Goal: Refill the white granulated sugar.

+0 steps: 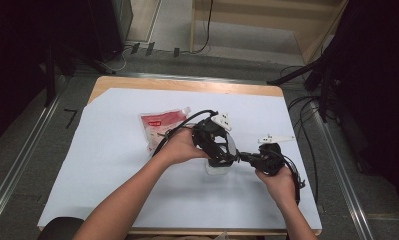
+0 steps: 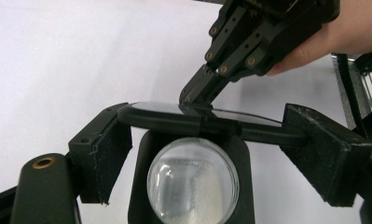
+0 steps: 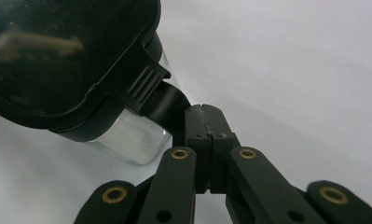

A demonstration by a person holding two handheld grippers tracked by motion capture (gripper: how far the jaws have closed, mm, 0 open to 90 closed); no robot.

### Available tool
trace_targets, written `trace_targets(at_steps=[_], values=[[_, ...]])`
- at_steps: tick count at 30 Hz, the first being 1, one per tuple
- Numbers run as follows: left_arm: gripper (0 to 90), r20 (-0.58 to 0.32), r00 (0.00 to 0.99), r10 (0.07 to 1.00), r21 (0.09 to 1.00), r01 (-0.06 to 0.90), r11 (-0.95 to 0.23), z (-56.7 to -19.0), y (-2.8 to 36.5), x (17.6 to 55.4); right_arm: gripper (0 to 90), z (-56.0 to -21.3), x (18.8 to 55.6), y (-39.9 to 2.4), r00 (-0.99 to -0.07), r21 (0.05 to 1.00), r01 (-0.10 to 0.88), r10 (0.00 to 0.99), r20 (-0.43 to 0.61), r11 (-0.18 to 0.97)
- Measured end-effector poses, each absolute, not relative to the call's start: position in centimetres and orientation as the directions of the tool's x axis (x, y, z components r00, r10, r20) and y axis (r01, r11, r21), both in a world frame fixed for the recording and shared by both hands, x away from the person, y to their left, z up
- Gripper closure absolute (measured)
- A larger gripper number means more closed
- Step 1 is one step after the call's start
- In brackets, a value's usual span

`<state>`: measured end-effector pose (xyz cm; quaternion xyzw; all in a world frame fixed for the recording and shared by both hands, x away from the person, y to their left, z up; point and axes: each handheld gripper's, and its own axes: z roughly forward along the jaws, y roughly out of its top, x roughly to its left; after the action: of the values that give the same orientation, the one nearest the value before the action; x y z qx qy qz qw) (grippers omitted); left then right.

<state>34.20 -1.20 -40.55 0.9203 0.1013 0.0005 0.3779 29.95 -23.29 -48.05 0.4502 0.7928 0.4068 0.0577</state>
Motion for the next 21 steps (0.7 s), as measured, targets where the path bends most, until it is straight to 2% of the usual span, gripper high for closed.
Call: trace_targets(at_steps=[21], values=[[18.5, -0.056, 0.982, 0.178, 0.691, 0.167, -0.703, -39.8, -4.3, 33.9, 90.0, -48.3, 29.9, -23.1, -0.593, 0.704, 0.666, 0.749, 0.296, 0.249]])
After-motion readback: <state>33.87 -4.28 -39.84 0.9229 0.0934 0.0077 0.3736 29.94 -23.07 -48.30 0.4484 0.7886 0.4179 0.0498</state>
